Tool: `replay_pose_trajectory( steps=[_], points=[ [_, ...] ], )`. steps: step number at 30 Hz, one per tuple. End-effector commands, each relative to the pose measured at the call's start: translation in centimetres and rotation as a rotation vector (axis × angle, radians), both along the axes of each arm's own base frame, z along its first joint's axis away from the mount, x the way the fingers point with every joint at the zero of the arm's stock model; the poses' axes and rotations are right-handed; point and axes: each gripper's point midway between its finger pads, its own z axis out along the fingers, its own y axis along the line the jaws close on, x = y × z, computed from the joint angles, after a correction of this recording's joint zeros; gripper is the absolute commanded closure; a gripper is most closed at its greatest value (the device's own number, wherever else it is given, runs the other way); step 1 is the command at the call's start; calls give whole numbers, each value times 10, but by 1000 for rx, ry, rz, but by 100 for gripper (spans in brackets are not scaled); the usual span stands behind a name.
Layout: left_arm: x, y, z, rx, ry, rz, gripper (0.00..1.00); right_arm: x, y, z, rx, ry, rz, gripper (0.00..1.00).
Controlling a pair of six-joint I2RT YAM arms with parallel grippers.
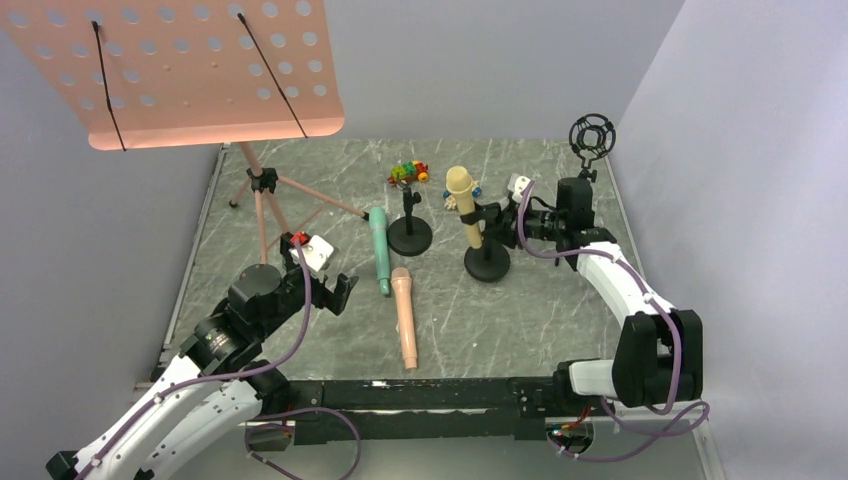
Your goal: Attach the microphones to the stand
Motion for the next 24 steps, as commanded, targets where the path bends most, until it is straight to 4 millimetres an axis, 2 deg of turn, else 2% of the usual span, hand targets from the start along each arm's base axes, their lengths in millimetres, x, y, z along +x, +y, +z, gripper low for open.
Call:
replay_pose_trajectory(
  steps=[1,6,13,19,24],
  points=[
    [4,3,6,-3,-23,21,1,68,-10,53,52,-223,-201,100],
    [5,3,3,6,-17,25,1,116,-26,63,76,-283,-401,100],
    [8,4,-1,19,-4,33,1,164,-43,67,126,-321,-622,100],
    [9,4,-2,20,-1,38,1,191,-51,66,186,-290,-792,100],
    [9,4,-1,19,1,38,1,192,-56,58,220,-281,-889,100]
  ],
)
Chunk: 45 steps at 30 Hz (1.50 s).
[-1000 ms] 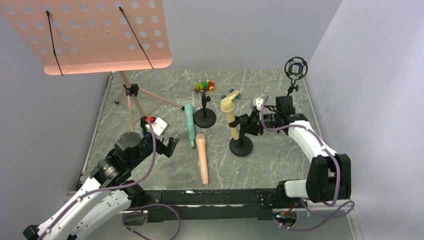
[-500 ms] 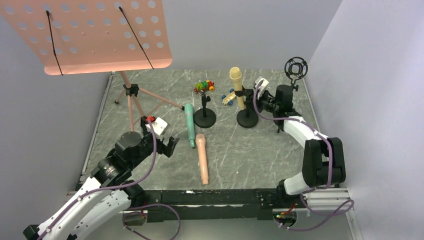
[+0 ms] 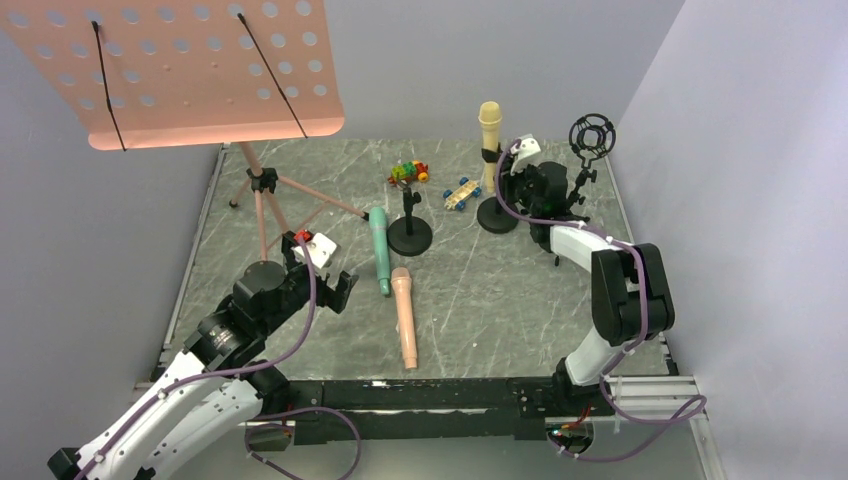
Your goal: Attach the microphones to the stand
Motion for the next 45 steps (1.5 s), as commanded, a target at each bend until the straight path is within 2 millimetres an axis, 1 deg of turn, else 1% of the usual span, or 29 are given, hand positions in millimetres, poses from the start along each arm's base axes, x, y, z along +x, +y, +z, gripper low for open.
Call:
replay_pose_trajectory(
  steps=[1,5,10,12,15,17,20,26,30,31,34,37,39,41,45],
  points=[
    [4,2,5,0,-19,19,1,19,-8,67,98,-219,-125,100],
    [4,2,6,-4,-20,15,1,12,-8,58,102,-197,-122,100],
    [4,2,6,-7,-20,16,1,4,-3,49,117,-161,-94,81],
    [3,3,7,-8,-22,16,1,2,-1,46,116,-146,-81,78],
    [3,4,7,-8,-25,19,1,-3,1,42,112,-135,-63,70],
    [3,4,8,-11,-29,19,1,-7,3,41,101,-134,-42,62],
    [3,4,9,-13,-31,18,1,-13,5,42,90,-136,-15,43],
    [2,3,9,-17,-30,13,1,-25,4,49,74,-151,11,18],
    [1,4,11,-22,-37,14,1,-33,-3,53,49,-138,5,2],
    [0,4,12,-26,-39,13,1,-36,-8,55,48,-132,-3,1],
    [-1,4,16,-38,-51,9,1,-48,-22,61,40,-118,-22,0],
    [-3,3,18,-48,-55,1,1,-65,-28,70,3,-129,9,0],
    [-3,3,19,-52,-54,-2,1,-81,-23,72,-48,-121,87,0],
    [-4,2,19,-55,-52,-4,1,-96,-18,70,-88,-65,160,0],
    [-4,2,20,-63,-52,-6,1,-131,-6,65,-122,-19,307,0]
  ],
)
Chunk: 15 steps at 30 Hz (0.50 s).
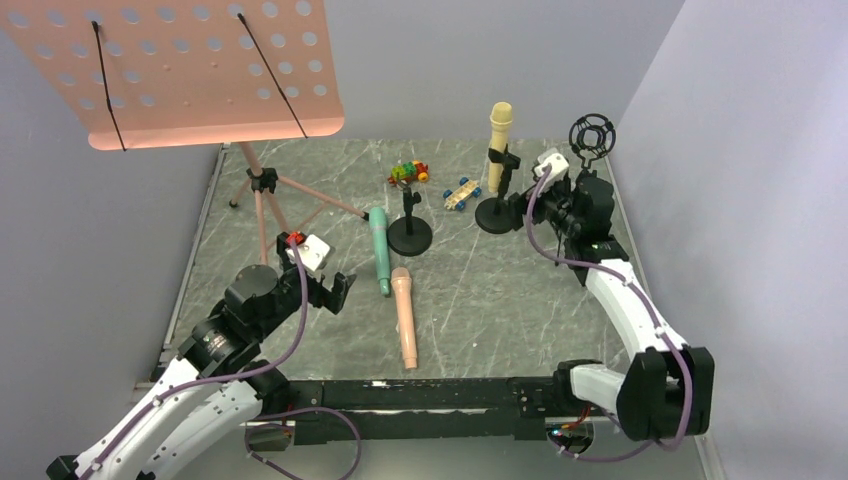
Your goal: Attach the microphones to the stand
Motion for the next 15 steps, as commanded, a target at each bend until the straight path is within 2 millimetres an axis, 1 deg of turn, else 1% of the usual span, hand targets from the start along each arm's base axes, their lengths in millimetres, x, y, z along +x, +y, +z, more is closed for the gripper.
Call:
replay_pose_trajectory(
  steps=[1,3,6,7,9,12,13,15],
  points=[
    [-1,-1,11,-37,-21,-3,1,-51,22,-12,-78,85,244,0],
    [0,-3,10,-43,-16,-8,1,-76,32,-20,-86,122,359,0],
    [-1,-7,9,-57,6,-18,1,-101,36,-28,-92,155,429,0],
    [-1,-10,9,-70,16,-23,1,-105,35,-30,-89,157,423,0],
    [-3,-19,10,-137,66,-33,1,-104,26,-30,-42,146,357,0],
    [-4,-36,3,-246,166,-49,1,-92,-4,-26,97,170,157,0],
    [-5,-43,-1,-298,206,-52,1,-90,-11,-27,108,176,122,0],
    [-2,-55,-12,-395,277,-43,1,-93,-17,-30,107,203,130,0]
  ],
)
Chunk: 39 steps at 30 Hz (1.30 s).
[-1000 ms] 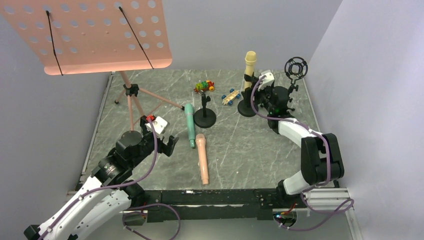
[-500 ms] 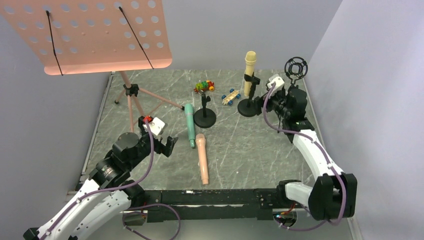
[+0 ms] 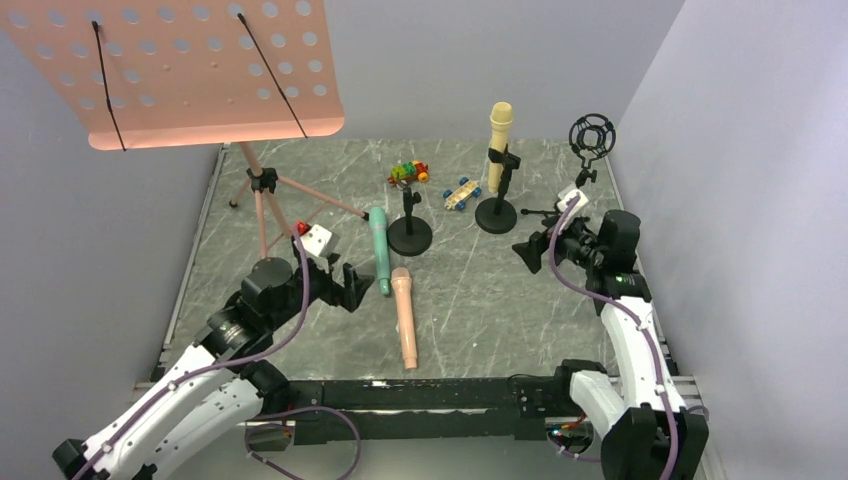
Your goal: Attach the microphones to the stand
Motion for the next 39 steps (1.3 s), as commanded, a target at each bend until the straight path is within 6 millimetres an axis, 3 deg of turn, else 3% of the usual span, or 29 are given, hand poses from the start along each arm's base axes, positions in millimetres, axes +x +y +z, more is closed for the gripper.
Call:
replay_pose_trajectory(
  steps=[1,7,18,24,28,39],
  points=[
    [5,-32,-3,-293,163,20,1,1,-9,8,71,27,-36,0],
    [44,-39,-7,-370,284,227,5,1,-13,6,30,23,-36,0],
    [112,-75,-29,63,357,476,4,3,-22,15,-6,-36,-86,0],
    [156,-105,-18,116,299,487,11,2,-21,16,-6,-43,-79,0],
    [177,-113,-18,160,302,536,12,1,-20,16,-5,-45,-73,0],
    [212,-116,-19,162,322,587,36,-1,-19,18,-5,-54,-65,0]
  ],
)
